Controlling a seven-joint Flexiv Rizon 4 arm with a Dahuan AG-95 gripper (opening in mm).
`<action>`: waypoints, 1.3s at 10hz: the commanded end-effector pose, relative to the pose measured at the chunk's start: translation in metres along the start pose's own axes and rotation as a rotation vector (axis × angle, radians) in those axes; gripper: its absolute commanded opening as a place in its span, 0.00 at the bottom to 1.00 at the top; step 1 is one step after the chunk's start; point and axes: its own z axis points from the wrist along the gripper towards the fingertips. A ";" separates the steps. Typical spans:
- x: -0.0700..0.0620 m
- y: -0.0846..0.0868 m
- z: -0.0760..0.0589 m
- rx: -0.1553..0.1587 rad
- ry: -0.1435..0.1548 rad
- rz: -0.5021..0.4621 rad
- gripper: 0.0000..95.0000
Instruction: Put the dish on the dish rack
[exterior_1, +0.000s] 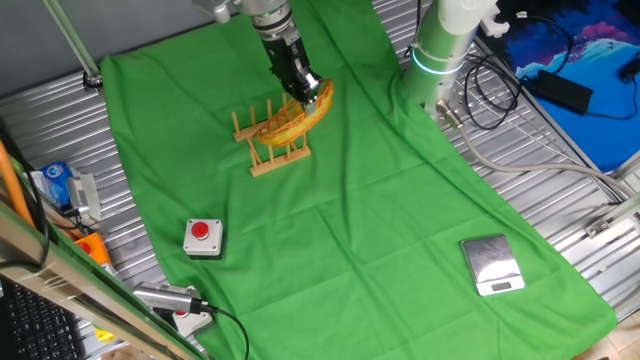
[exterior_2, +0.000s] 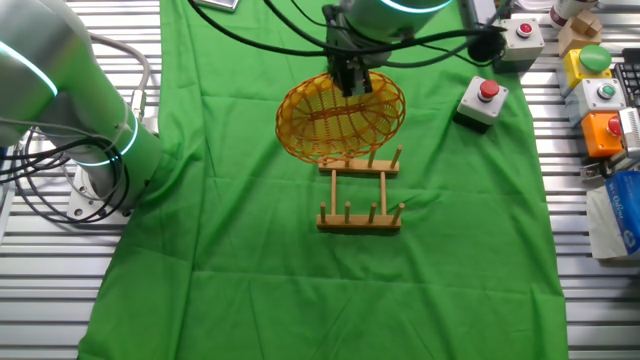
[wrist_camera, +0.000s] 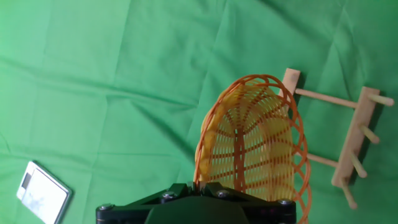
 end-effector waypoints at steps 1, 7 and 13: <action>0.002 0.001 0.000 -0.010 0.012 -0.024 0.00; 0.007 -0.001 -0.003 -0.075 0.070 -0.110 0.00; 0.016 -0.011 -0.012 -0.207 0.179 -0.360 0.00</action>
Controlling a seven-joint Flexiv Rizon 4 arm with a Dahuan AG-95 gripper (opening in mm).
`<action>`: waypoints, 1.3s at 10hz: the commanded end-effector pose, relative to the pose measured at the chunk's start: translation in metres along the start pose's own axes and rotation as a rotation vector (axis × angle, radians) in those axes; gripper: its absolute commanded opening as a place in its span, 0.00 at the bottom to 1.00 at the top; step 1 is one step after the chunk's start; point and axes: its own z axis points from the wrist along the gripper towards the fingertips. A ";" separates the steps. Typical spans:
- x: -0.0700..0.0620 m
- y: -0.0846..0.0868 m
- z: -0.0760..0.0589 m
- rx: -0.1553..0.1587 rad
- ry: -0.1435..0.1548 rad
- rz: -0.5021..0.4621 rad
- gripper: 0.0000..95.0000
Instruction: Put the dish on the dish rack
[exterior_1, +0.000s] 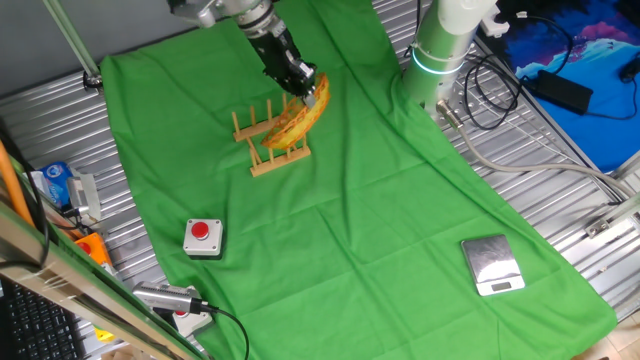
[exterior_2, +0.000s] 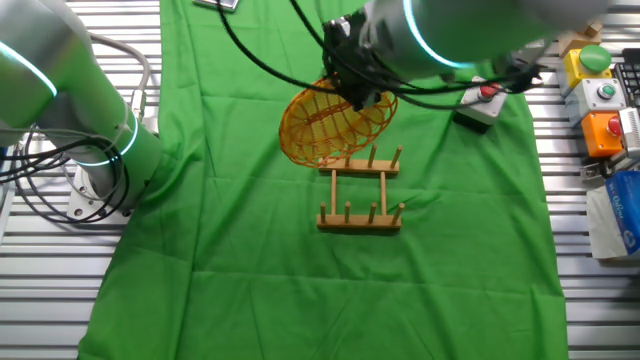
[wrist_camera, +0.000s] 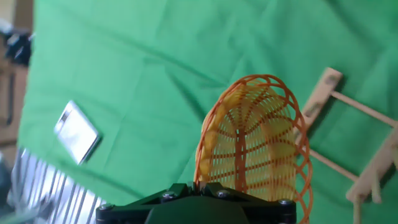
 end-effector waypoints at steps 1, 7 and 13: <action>0.004 -0.001 -0.002 -0.056 0.086 -0.123 0.00; 0.011 -0.003 -0.006 -0.221 0.301 -0.385 0.00; 0.033 -0.018 -0.017 -0.260 0.390 -0.488 0.00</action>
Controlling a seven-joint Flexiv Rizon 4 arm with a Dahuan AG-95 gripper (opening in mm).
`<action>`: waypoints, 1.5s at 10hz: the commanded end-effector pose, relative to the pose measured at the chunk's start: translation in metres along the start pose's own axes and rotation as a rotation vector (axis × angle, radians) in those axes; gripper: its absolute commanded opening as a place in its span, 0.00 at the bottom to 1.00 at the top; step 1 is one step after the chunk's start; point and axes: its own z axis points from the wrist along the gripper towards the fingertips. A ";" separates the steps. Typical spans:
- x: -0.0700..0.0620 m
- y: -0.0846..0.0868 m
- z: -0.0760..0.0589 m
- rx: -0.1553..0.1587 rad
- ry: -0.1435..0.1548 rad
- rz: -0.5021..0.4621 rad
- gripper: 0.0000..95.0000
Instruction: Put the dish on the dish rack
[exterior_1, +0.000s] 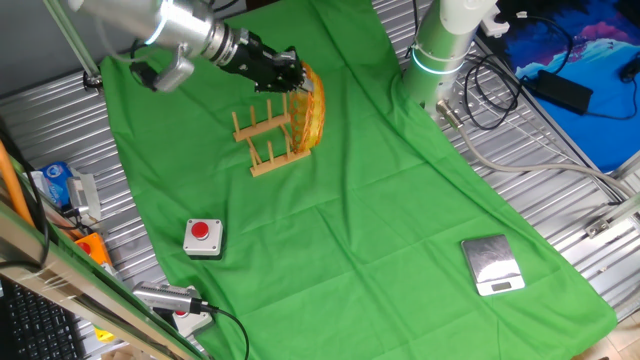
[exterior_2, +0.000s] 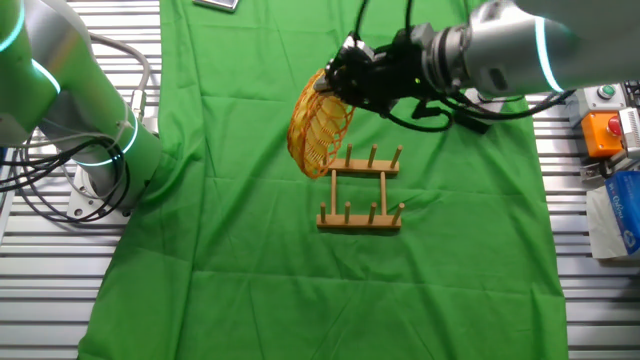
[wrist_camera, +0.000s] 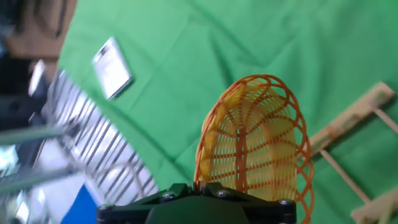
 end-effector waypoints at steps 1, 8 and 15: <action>0.013 0.000 -0.002 -0.001 0.035 -0.034 0.00; 0.025 -0.005 -0.014 0.028 0.099 -0.092 0.00; 0.025 -0.011 -0.014 0.039 0.144 -0.115 0.00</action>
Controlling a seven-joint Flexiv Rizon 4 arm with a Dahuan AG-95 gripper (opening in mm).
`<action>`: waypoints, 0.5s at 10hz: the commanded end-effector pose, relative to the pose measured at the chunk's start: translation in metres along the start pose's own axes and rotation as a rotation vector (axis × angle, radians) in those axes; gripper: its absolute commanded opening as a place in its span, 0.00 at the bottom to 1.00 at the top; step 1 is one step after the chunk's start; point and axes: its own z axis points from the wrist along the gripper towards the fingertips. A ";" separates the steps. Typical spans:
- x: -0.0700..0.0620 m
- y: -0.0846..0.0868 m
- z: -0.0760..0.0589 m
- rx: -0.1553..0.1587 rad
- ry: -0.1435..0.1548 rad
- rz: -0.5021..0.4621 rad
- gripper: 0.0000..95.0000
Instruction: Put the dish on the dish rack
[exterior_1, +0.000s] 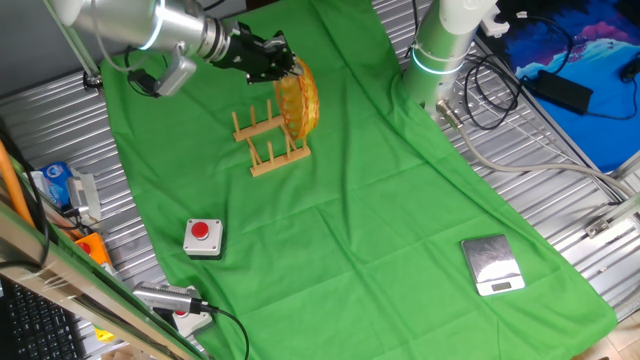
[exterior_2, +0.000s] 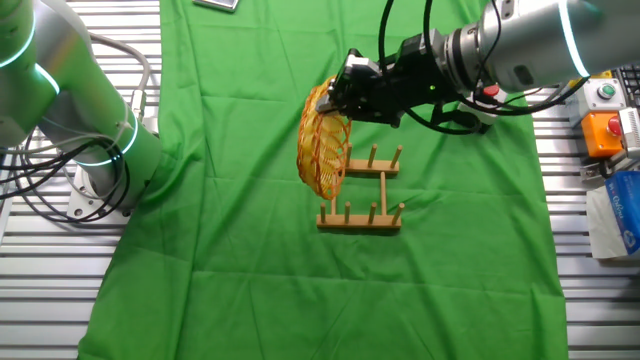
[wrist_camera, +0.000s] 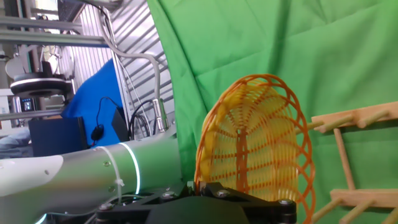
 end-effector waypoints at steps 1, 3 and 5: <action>0.000 -0.002 0.001 0.000 0.006 -0.002 0.00; 0.000 -0.006 0.001 -0.001 0.007 -0.002 0.00; 0.000 -0.010 0.000 -0.004 0.004 -0.011 0.00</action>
